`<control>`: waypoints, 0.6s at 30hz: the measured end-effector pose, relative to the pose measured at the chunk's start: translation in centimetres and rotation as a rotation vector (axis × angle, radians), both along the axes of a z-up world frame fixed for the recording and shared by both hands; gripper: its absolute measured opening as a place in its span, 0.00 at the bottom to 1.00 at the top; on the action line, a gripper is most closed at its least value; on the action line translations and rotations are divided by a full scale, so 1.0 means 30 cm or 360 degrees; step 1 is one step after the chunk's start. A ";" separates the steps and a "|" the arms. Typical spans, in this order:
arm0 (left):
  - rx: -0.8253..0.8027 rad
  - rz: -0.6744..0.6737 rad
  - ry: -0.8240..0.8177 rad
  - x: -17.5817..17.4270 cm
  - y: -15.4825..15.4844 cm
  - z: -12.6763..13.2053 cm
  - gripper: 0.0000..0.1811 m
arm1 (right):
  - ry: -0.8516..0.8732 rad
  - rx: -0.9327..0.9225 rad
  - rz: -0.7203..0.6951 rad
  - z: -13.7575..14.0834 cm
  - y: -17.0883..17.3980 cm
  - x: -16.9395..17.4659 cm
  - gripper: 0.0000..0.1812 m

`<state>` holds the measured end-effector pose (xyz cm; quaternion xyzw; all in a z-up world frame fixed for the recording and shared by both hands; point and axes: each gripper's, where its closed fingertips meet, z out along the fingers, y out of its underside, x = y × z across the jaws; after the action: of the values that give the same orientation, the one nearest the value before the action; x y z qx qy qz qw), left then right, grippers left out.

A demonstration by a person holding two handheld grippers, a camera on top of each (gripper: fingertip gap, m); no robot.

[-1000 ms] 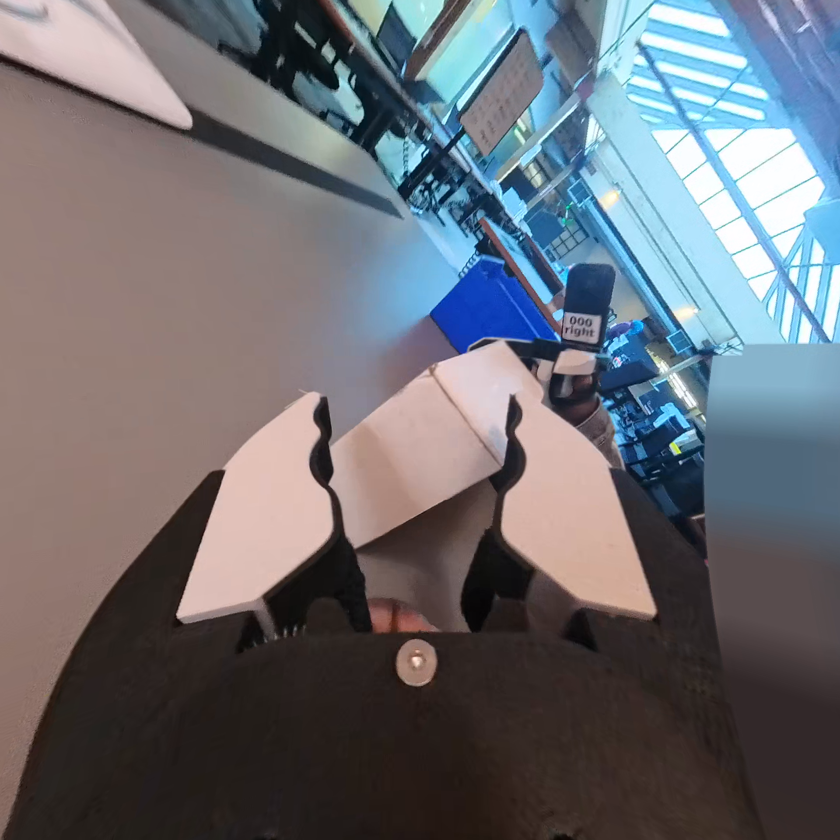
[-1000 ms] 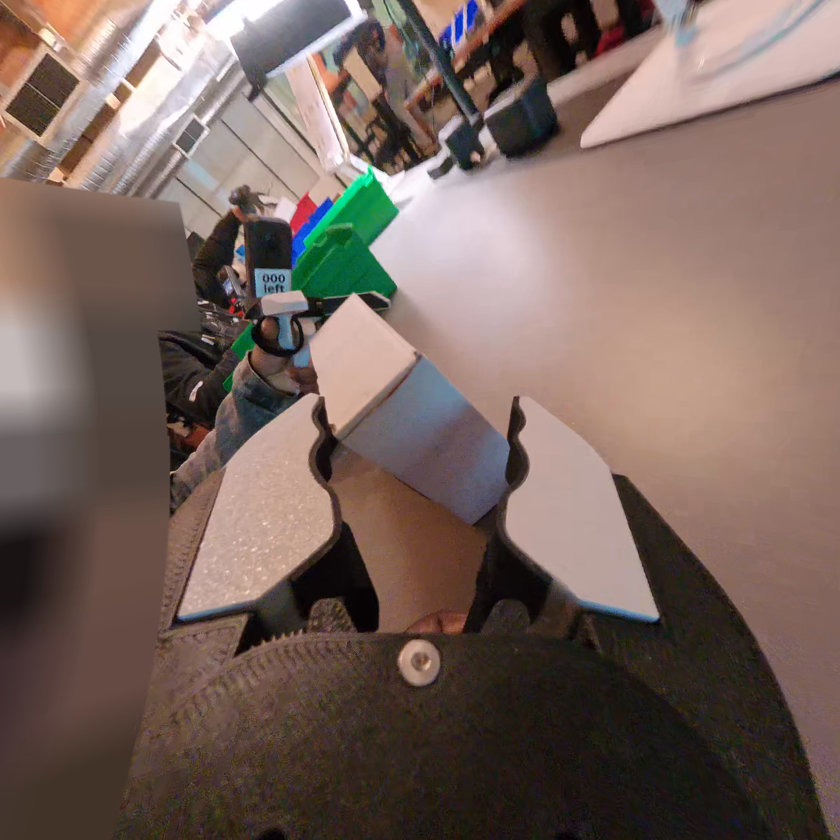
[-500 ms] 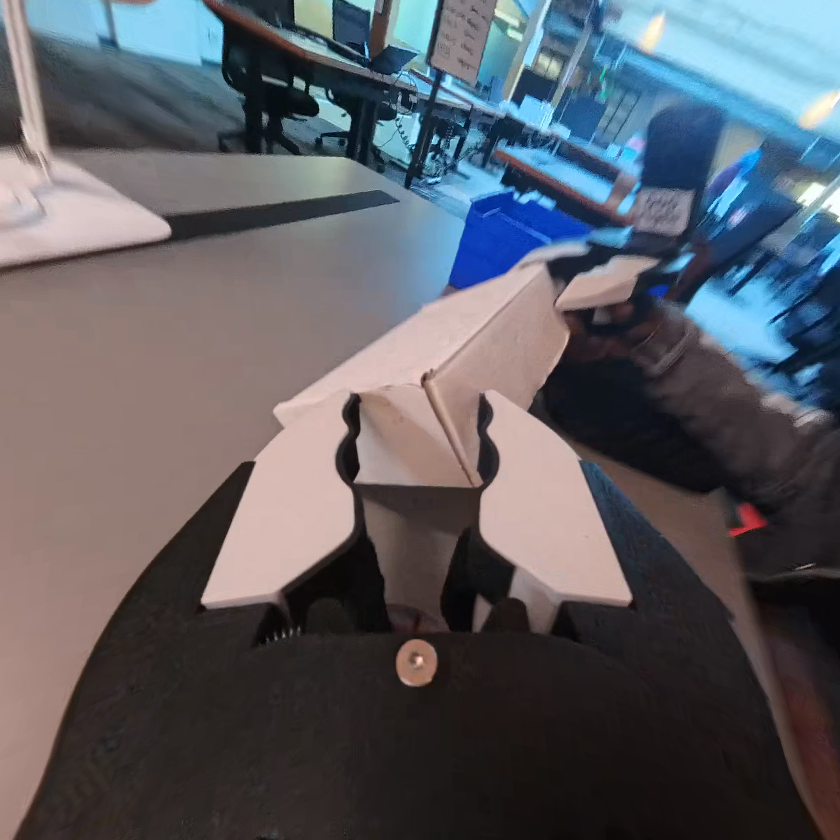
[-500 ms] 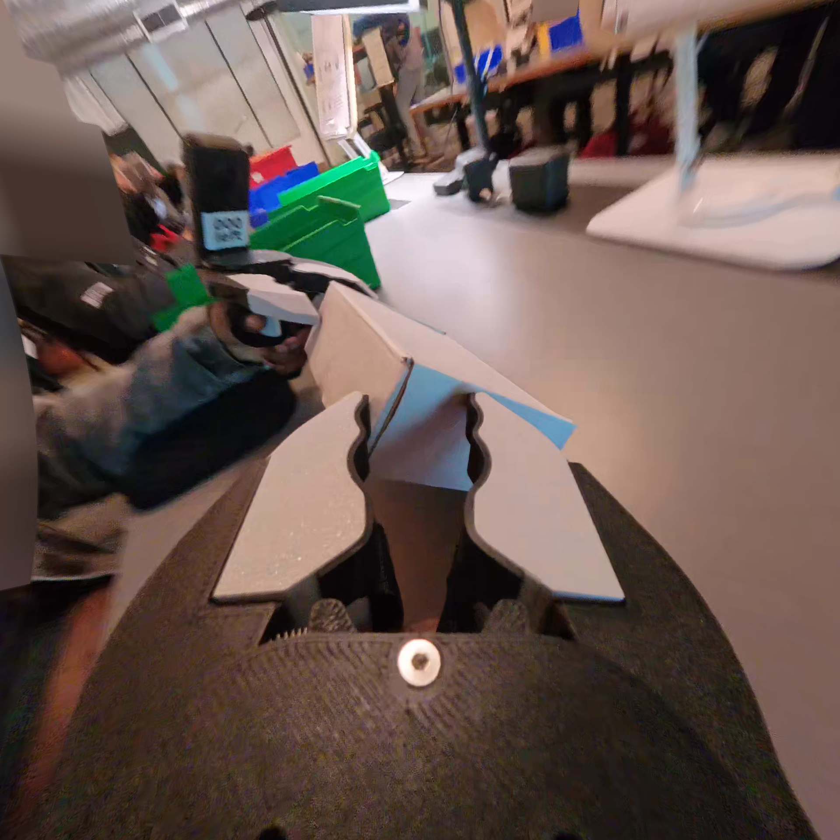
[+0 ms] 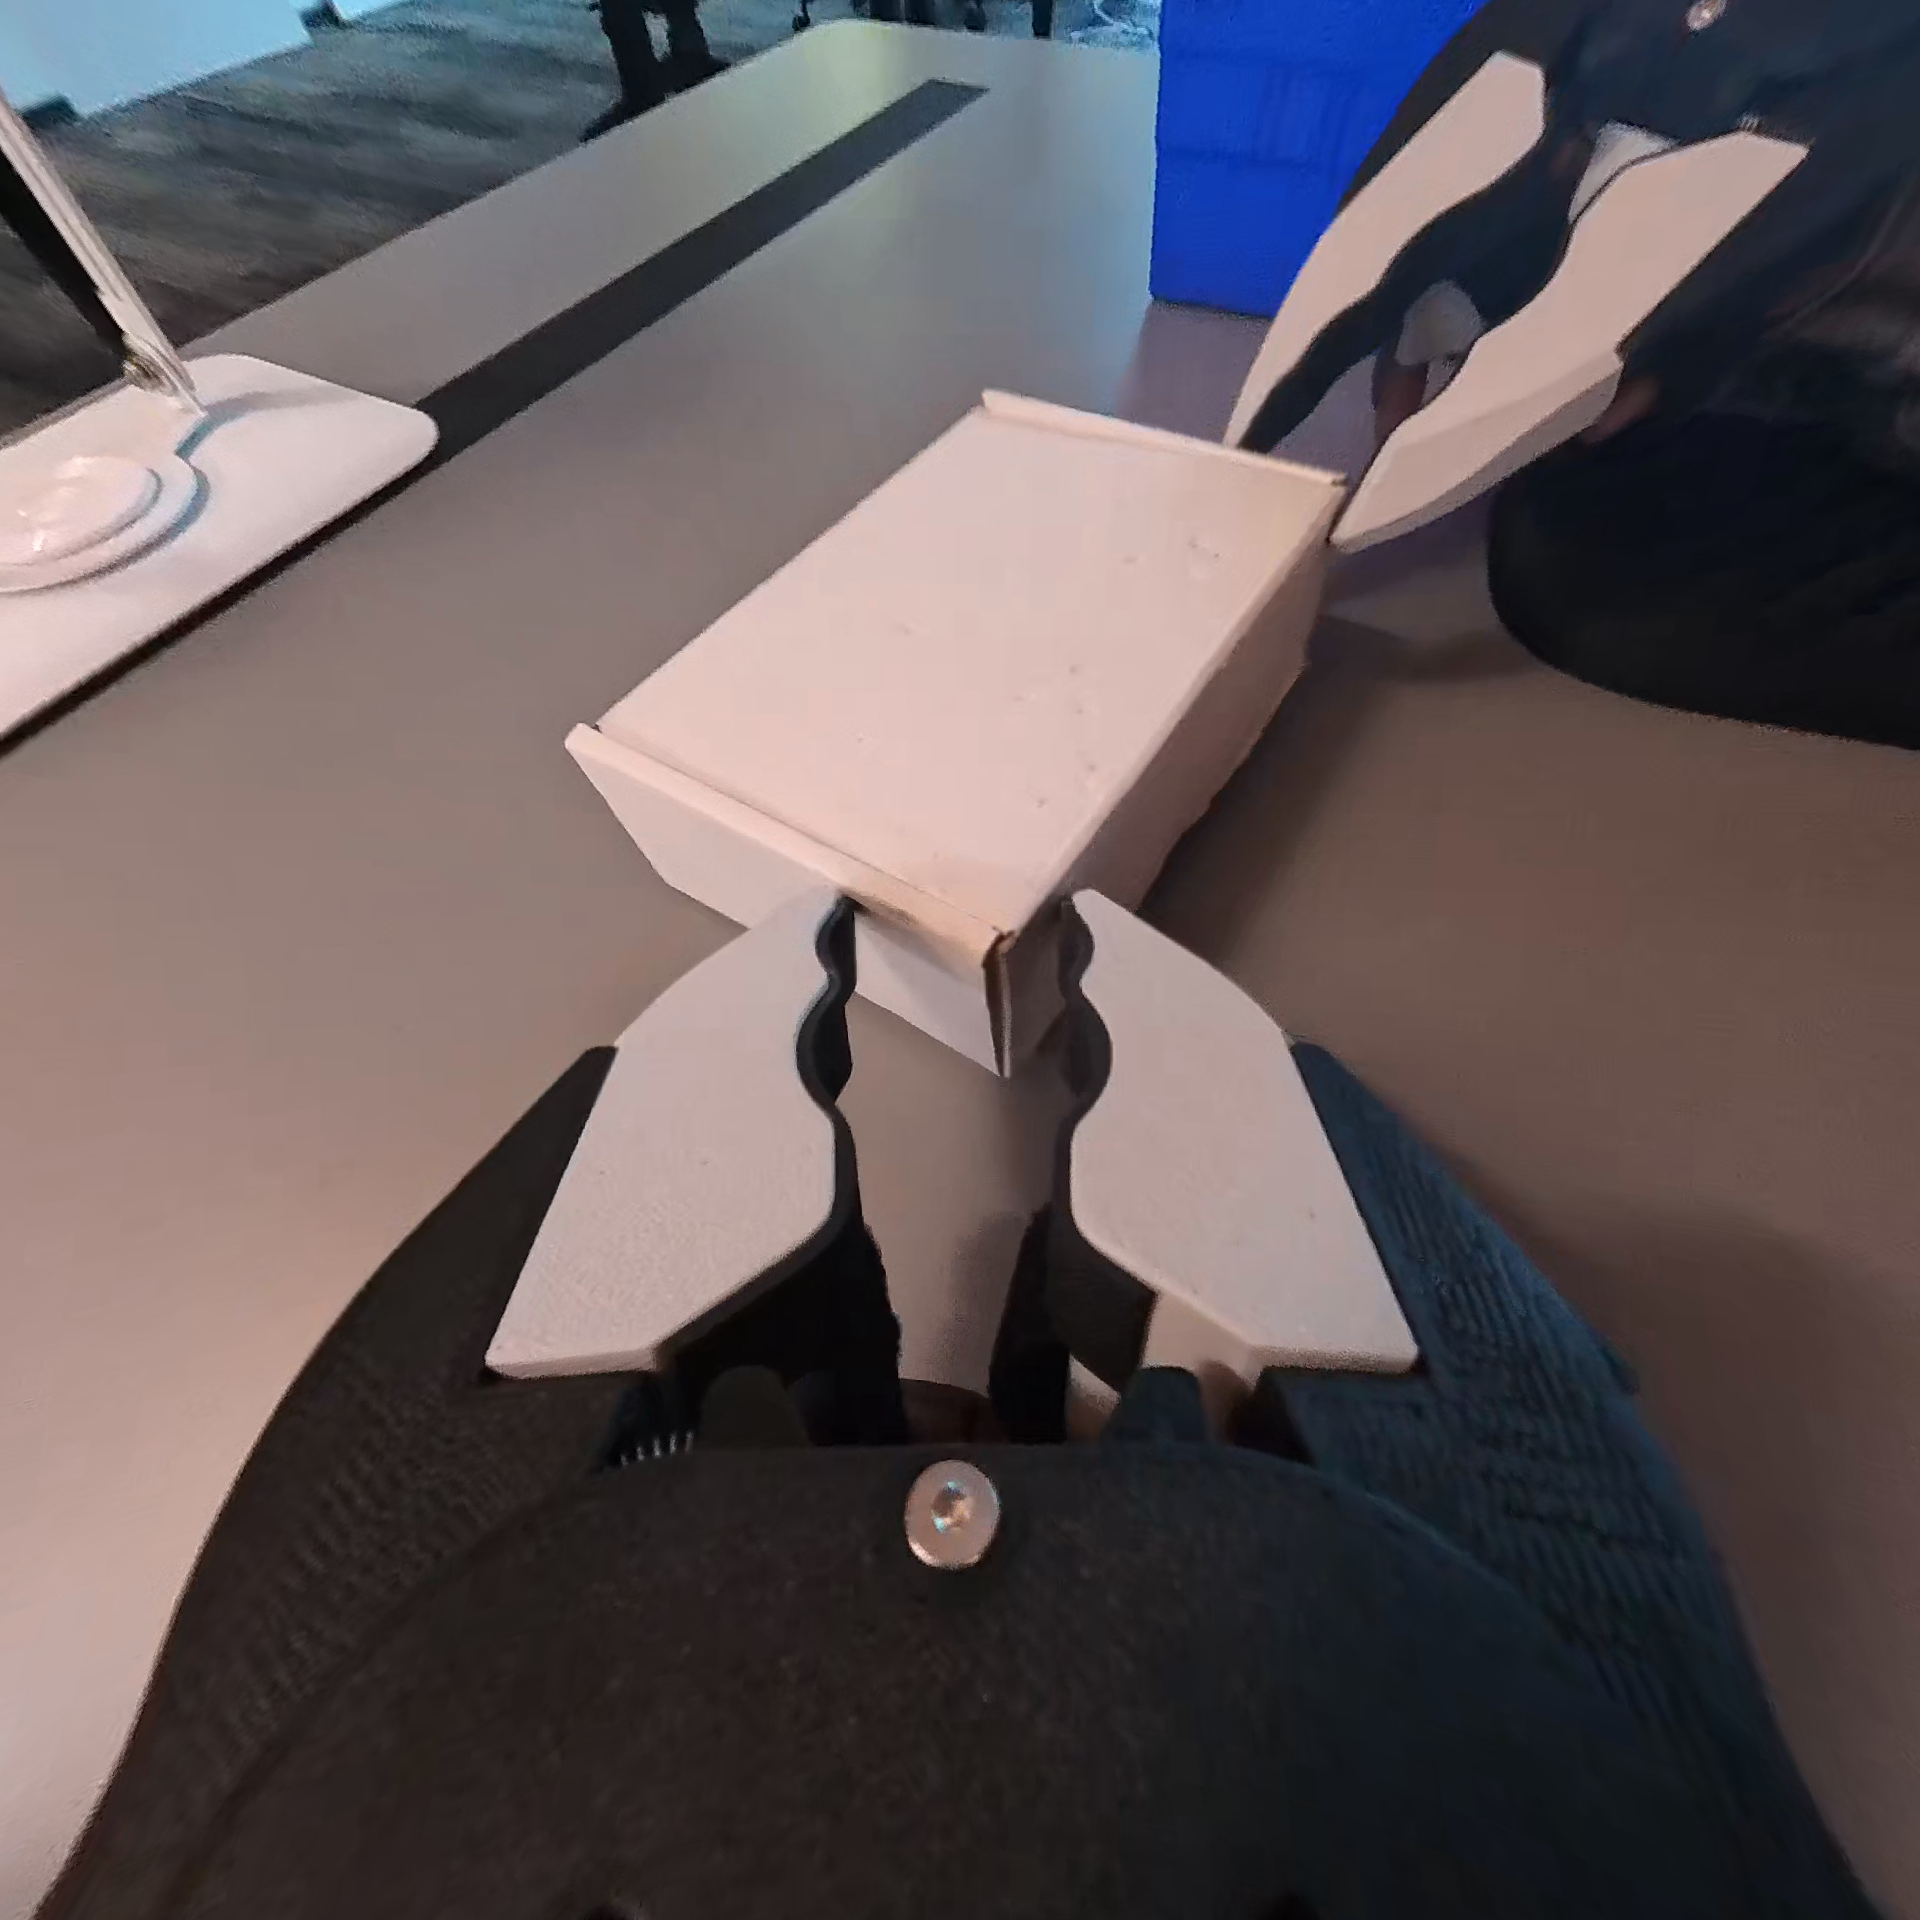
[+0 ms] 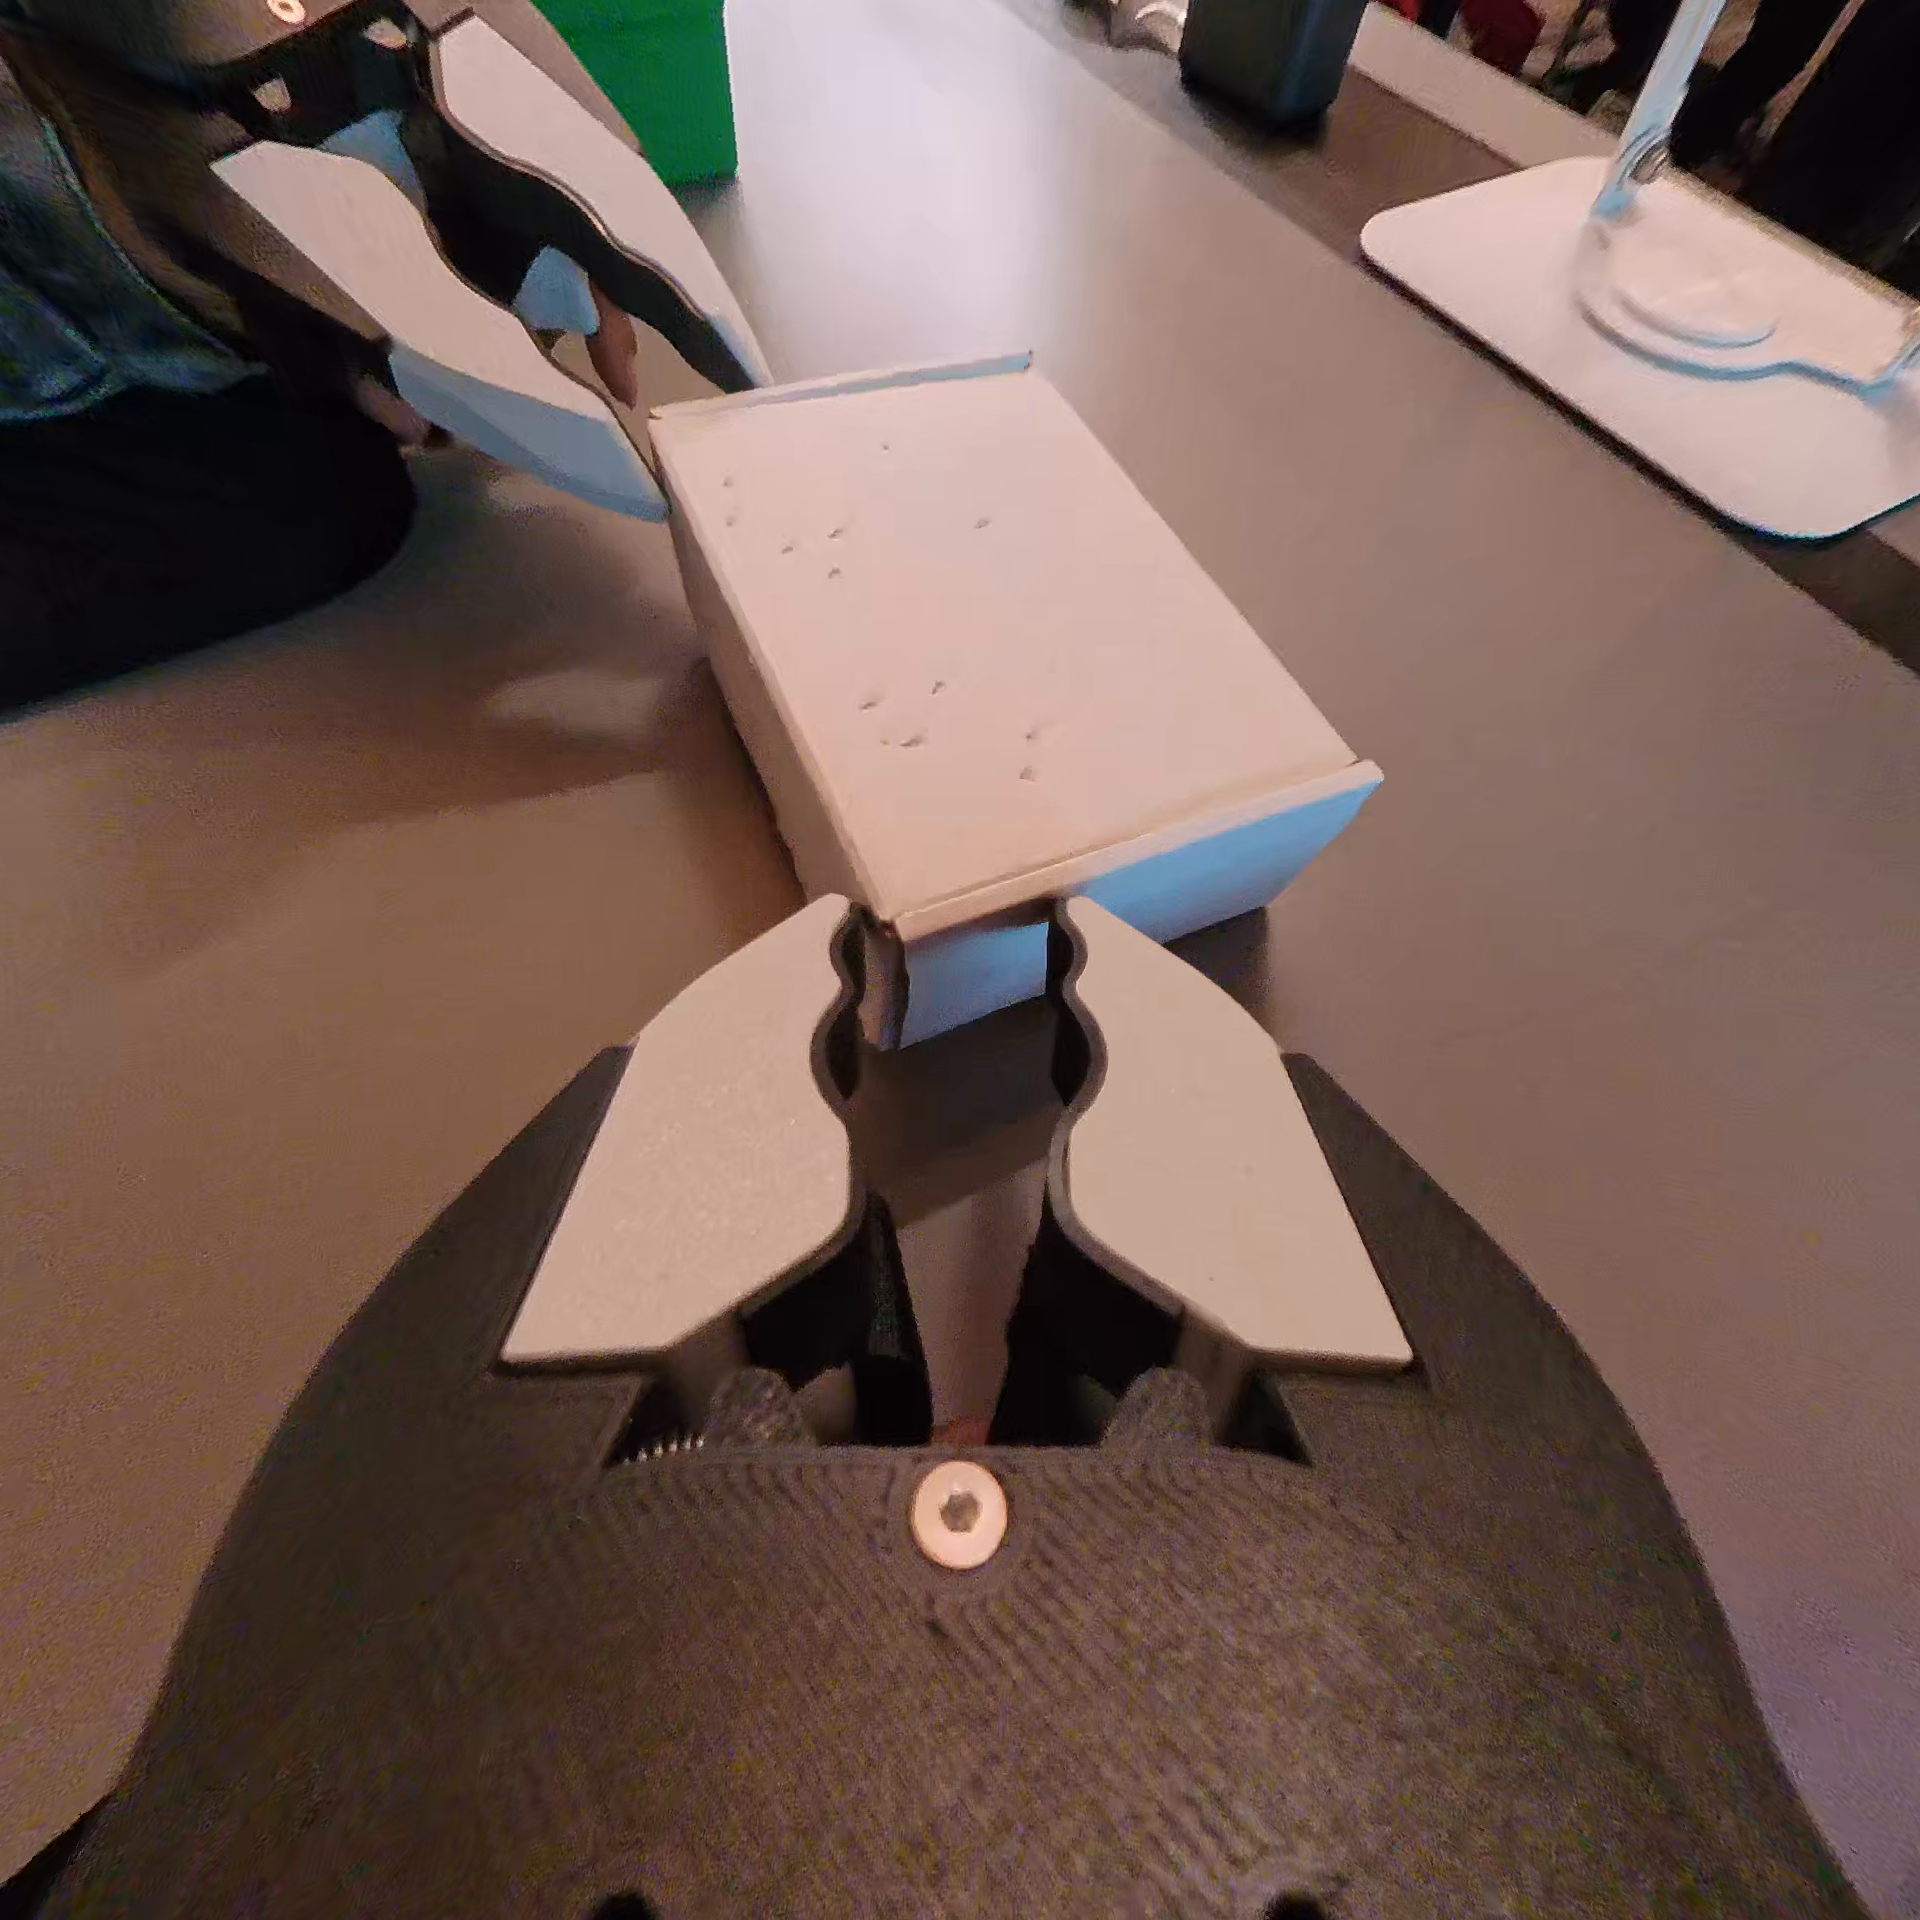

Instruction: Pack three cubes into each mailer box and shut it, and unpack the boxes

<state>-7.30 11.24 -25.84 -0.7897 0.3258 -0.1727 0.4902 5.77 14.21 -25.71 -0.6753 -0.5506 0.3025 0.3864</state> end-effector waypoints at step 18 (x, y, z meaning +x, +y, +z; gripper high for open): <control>0.0334 0.0310 -0.0417 -0.109 0.074 0.111 0.71 | -0.0020 0.0192 0.0175 0.082 -0.017 -0.050 0.80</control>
<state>-10.57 13.45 -22.50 -0.7329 0.1975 -0.1909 0.6224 4.28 13.69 -23.27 -0.6215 -0.6065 0.2852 0.4057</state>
